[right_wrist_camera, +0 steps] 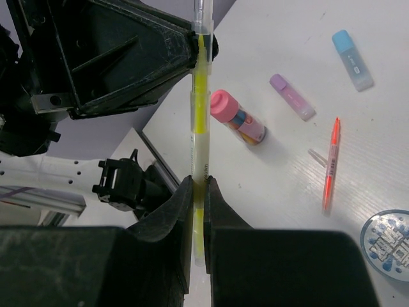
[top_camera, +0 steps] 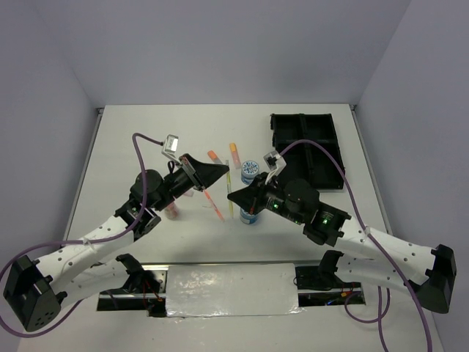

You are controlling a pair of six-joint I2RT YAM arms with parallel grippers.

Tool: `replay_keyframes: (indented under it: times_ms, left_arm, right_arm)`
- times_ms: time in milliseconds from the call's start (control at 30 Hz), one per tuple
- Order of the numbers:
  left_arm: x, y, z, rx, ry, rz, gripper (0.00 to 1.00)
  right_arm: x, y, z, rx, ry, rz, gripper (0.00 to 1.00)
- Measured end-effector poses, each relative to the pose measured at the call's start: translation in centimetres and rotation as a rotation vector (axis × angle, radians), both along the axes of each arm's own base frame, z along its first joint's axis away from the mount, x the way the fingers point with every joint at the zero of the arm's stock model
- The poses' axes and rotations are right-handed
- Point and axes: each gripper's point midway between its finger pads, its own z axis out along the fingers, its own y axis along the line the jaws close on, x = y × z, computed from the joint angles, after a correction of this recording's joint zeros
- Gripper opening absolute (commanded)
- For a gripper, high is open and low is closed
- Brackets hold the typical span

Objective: Sort the stationery into containers
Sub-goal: Close the pen cap on the pen.

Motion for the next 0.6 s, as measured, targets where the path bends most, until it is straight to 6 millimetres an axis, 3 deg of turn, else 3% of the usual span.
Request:
replay_keyframes:
  times_ms: [600]
  left_arm:
    - [-0.27,-0.43,0.84,0.001,-0.069,-0.011,0.00]
  right_arm:
    - [0.38,-0.51,0.74,-0.010,-0.027,0.016,0.00]
